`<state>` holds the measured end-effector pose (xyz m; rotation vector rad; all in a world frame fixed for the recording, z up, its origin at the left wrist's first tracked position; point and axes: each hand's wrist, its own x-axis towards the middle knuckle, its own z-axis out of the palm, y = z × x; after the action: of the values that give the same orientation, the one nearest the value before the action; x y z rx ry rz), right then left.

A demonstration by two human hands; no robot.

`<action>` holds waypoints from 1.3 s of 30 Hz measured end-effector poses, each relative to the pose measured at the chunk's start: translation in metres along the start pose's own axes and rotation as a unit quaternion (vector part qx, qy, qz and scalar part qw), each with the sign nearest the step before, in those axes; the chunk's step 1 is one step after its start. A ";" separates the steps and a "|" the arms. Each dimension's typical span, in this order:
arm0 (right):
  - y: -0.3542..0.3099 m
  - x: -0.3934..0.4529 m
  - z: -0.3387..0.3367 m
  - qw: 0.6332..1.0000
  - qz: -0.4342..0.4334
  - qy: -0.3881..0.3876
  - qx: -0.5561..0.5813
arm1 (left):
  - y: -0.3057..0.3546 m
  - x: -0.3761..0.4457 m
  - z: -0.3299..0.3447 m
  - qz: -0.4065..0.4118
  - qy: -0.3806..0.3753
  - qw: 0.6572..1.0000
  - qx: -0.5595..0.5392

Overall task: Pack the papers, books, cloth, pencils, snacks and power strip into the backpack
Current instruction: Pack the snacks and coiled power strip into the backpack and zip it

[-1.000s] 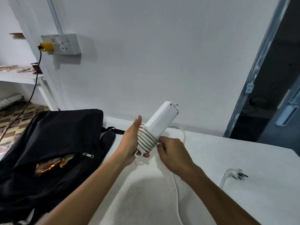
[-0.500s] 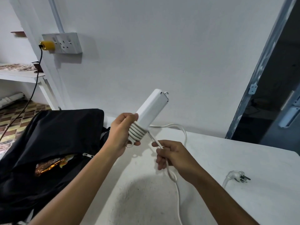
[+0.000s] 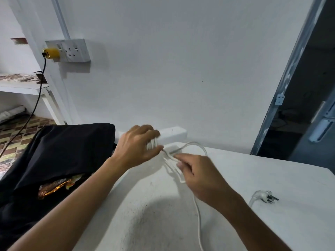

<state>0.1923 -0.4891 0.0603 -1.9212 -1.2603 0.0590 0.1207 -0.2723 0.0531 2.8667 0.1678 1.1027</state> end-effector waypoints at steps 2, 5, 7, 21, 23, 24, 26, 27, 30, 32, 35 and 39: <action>0.005 0.009 -0.016 0.998 -0.016 0.058 -0.002 | -0.003 -0.006 0.000 0.008 -0.074 0.996 -0.057; 0.012 0.022 -0.034 0.996 -0.034 0.079 0.009 | 0.004 -0.011 -0.004 -0.008 -0.146 0.978 -0.148; 0.014 0.030 -0.036 0.994 -0.057 0.089 0.032 | 0.014 -0.014 -0.006 -0.020 -0.174 0.964 -0.200; 0.050 0.054 -0.086 0.944 0.195 -0.174 0.201 | 0.021 -0.043 -0.011 -0.226 -0.239 0.831 -0.449; 0.044 0.053 -0.083 0.959 0.161 -0.158 0.173 | 0.017 -0.045 -0.013 -0.234 -0.264 0.821 -0.449; 0.041 0.051 -0.078 0.965 0.140 -0.147 0.168 | 0.018 -0.045 -0.014 -0.234 -0.280 0.813 -0.454; 0.036 0.049 -0.068 0.966 0.113 -0.131 0.193 | 0.023 -0.045 -0.015 -0.240 -0.305 0.773 -0.503; 0.037 0.049 -0.063 0.964 0.110 -0.127 0.207 | 0.028 -0.046 -0.015 -0.241 -0.311 0.740 -0.546; 0.041 0.049 -0.052 0.955 0.131 -0.139 0.229 | 0.040 -0.045 -0.011 -0.223 -0.302 0.641 -0.670; 0.047 0.046 -0.038 0.956 0.142 -0.138 0.216 | 0.049 -0.043 -0.008 -0.229 -0.262 0.590 -0.728; 0.045 0.035 -0.004 0.944 0.229 -0.063 0.228 | 0.061 -0.040 0.000 -0.274 -0.212 0.546 -0.763; 0.043 0.033 0.026 0.962 0.231 -0.011 0.144 | 0.074 -0.028 0.002 -0.352 -0.164 0.558 -0.733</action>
<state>0.2291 -0.4546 0.0277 -1.9166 -0.7442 0.4790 0.1078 -0.3492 0.0404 1.1336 0.1902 0.1599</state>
